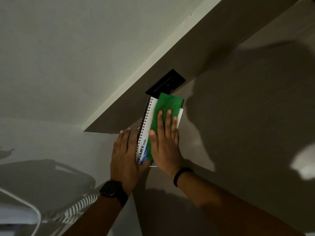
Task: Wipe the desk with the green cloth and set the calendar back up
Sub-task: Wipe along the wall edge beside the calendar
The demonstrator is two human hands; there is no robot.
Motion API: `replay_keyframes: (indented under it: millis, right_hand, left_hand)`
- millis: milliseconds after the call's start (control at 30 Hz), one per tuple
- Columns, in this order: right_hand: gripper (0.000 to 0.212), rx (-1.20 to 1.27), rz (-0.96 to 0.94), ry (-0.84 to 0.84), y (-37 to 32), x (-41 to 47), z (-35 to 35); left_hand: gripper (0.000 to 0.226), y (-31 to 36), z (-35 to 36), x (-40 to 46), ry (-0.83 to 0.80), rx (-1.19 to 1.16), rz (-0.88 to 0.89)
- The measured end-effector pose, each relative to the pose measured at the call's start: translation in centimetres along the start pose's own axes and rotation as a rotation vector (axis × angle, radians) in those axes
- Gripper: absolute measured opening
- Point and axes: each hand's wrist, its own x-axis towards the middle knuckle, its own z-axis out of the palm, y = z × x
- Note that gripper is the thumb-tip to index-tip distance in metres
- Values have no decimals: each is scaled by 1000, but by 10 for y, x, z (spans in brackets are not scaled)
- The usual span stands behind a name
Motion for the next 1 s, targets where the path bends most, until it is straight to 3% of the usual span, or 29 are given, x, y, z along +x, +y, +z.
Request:
replay_keyframes:
  millis: [100, 167, 333, 467, 633, 733, 867, 1000]
  right_hand:
    - [65, 101, 105, 90, -4, 31, -12]
    - [65, 129, 32, 134, -18, 35, -6]
    - [66, 27, -47, 6, -6, -9, 7]
    - [66, 87, 92, 81, -9, 32, -14]
    - [68, 54, -86, 56, -21, 7, 2]
    - [68, -41, -19, 16, 4, 9, -3]
    - [71, 108, 88, 119, -12, 41, -7]
    - [62, 193, 30, 151, -29, 28, 1]
  left_hand:
    - [110, 1, 1, 2, 10, -4, -9]
    - [107, 2, 2, 1, 16, -36, -22]
    - [114, -3, 0, -1, 12, 1, 17]
    - [114, 0, 2, 2, -16, -16, -18]
    - [111, -2, 3, 1, -9, -53, 7]
    - [112, -4, 4, 3, -7, -27, 16]
    - [116, -7, 10, 3, -8, -30, -1]
    - [115, -5, 7, 4, 23, -27, -5]
